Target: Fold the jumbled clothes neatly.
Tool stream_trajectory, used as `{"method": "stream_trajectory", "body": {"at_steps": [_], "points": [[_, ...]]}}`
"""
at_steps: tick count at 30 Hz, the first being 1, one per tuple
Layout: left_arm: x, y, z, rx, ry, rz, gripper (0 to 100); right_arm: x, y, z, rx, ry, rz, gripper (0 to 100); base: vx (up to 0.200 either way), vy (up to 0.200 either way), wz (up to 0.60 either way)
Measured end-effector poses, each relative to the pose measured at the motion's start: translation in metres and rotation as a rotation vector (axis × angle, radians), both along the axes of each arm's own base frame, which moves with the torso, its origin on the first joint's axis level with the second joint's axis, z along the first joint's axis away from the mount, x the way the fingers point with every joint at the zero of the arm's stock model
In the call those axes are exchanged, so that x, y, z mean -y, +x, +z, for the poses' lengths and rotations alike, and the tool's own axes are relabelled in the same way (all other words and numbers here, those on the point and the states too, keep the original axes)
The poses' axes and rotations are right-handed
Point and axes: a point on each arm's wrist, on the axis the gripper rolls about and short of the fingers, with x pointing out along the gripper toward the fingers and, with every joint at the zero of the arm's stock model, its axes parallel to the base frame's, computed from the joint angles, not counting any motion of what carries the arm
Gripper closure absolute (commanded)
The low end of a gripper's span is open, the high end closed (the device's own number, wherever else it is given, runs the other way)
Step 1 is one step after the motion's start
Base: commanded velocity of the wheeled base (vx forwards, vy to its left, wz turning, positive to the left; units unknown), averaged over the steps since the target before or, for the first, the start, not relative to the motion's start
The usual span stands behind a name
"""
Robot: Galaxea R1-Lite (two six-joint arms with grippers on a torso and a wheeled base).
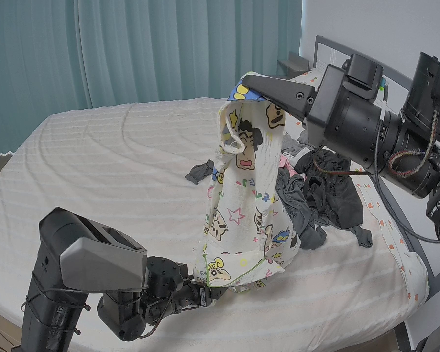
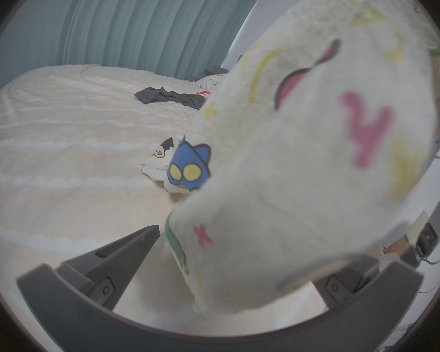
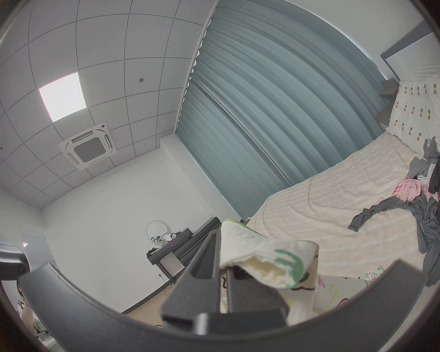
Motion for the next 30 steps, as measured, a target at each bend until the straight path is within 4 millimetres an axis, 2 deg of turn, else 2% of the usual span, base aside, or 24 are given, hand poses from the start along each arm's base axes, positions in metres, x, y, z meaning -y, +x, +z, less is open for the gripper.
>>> {"method": "stream_trajectory", "body": {"at_steps": [9,15,18,23,30], "points": [[-0.001,-0.002,-0.011,-0.021,0.029,0.016,100,0.007,0.006,-0.002,-0.007,-0.006,-0.033,100,0.0,0.0,0.0],[-0.009,-0.007,-0.006,-0.02,0.03,0.028,100,0.015,0.011,-0.005,-0.014,-0.012,-0.064,100,0.0,0.0,0.0],[-0.016,-0.007,0.003,0.004,0.011,0.049,100,0.022,0.015,-0.01,-0.026,-0.022,-0.09,100,0.0,0.0,0.0],[-0.031,-0.004,0.023,0.022,-0.033,0.142,100,0.042,0.023,-0.032,-0.088,-0.073,-0.16,100,0.0,0.0,0.0],[-0.052,0.001,0.076,0.122,-0.163,0.272,100,0.077,0.037,-0.065,-0.185,-0.134,-0.29,100,0.0,0.0,0.0]]}}
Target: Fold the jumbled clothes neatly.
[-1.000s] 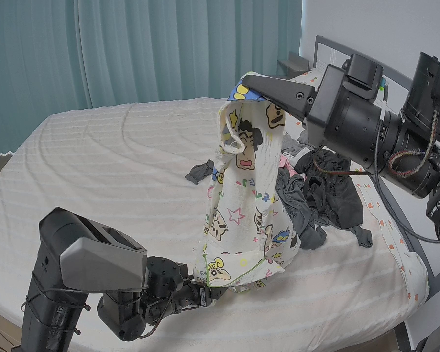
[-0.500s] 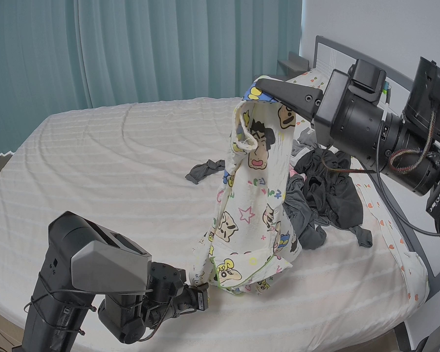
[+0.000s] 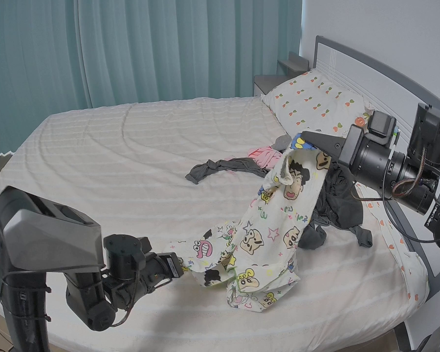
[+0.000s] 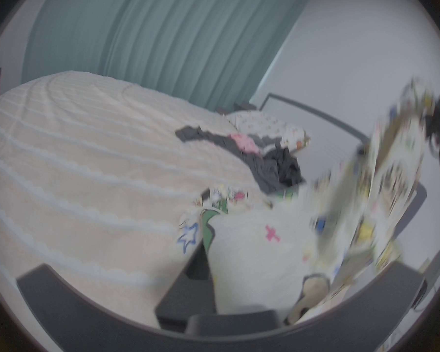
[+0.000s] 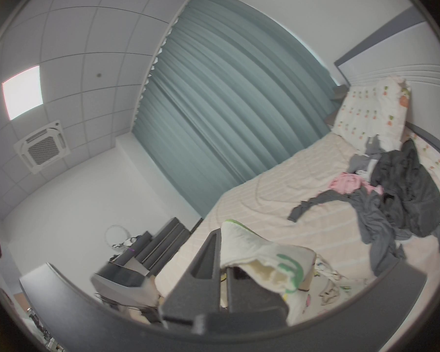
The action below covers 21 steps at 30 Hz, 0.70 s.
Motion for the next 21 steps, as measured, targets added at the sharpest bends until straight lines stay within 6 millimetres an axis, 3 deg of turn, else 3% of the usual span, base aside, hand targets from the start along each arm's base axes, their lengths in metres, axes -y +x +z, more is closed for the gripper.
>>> {"method": "stream_trajectory", "body": {"at_steps": [11,21], "points": [[-0.019,-0.002,0.095,0.305,-0.154,0.151,100,0.039,0.022,-0.033,-0.099,-0.05,-0.228,100,0.0,0.0,0.0],[-0.024,-0.005,0.17,0.49,-0.236,0.209,100,0.042,0.036,0.011,0.133,0.064,-0.413,100,0.0,0.0,0.0]]}}
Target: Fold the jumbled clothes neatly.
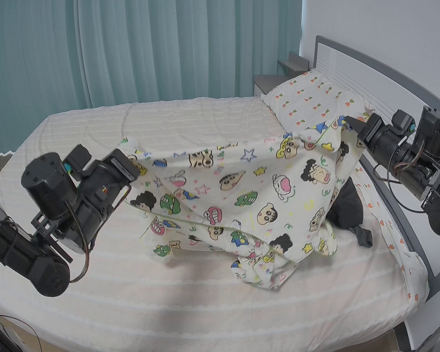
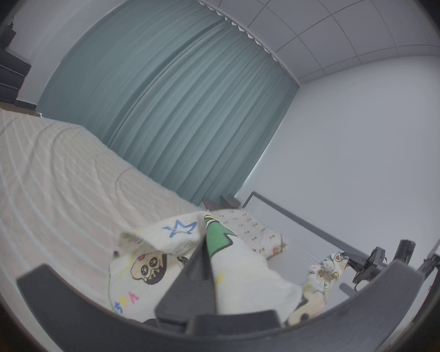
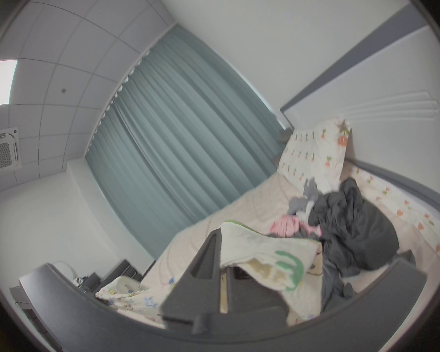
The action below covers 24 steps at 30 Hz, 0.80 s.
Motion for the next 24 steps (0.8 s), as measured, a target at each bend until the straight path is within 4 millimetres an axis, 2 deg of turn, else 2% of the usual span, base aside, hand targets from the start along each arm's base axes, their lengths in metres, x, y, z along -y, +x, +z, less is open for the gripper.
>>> {"method": "stream_trajectory", "body": {"at_steps": [6,9,12,16,24], "points": [[-0.005,-0.013,0.032,0.09,-0.041,0.009,100,-0.012,-0.022,0.022,0.095,0.038,0.045,100,0.0,0.0,0.0],[-0.006,-0.022,0.04,0.114,-0.054,0.002,100,-0.016,-0.034,0.03,0.127,0.053,0.075,100,0.0,0.0,0.0],[-0.004,-0.033,0.036,0.097,-0.05,-0.024,100,-0.017,-0.043,0.031,0.135,0.059,0.094,100,0.0,0.0,0.0],[0.002,-0.046,0.023,0.047,-0.03,-0.073,100,-0.016,-0.051,0.017,0.091,0.054,0.114,100,0.0,0.0,0.0],[0.015,-0.041,0.011,0.003,-0.011,-0.106,100,-0.018,-0.053,-0.002,0.042,0.14,0.213,100,0.0,0.0,0.0]]}}
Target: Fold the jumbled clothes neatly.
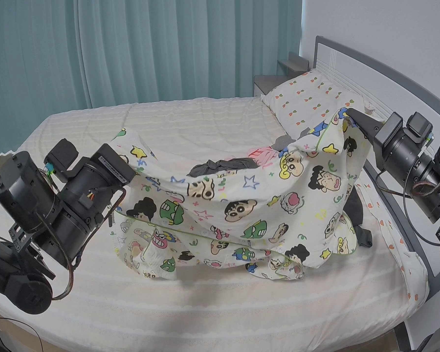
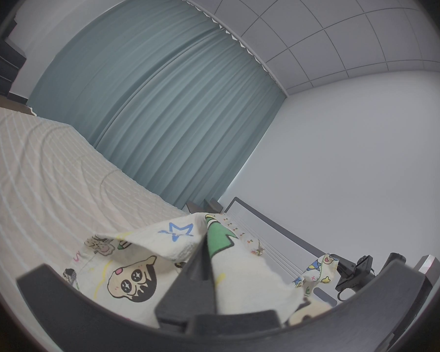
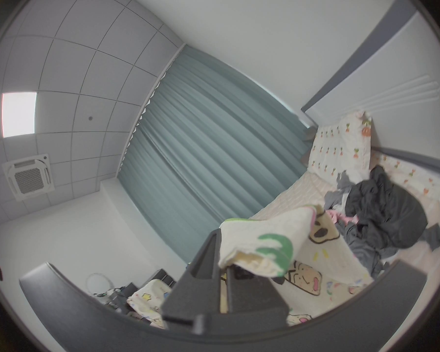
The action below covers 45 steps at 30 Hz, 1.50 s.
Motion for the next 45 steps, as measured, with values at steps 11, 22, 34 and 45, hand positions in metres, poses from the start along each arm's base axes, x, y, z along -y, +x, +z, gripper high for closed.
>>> {"method": "stream_trajectory", "body": {"at_steps": [11,22,34,45], "points": [[0.026,0.043,-0.007,-0.003,0.007,-0.022,100,-0.022,0.033,-0.003,0.001,0.01,0.032,100,0.0,0.0,0.0],[0.039,0.081,0.0,0.015,-0.023,-0.005,100,-0.028,0.056,0.014,0.065,0.046,-0.007,100,0.0,0.0,0.0],[0.041,0.086,-0.003,-0.001,-0.016,0.002,100,-0.03,0.062,0.016,0.075,0.049,-0.011,100,-0.067,0.0,0.0],[0.038,0.079,-0.007,-0.023,-0.005,0.007,100,-0.029,0.062,0.015,0.071,0.04,-0.013,100,-0.091,0.0,0.0]]}}
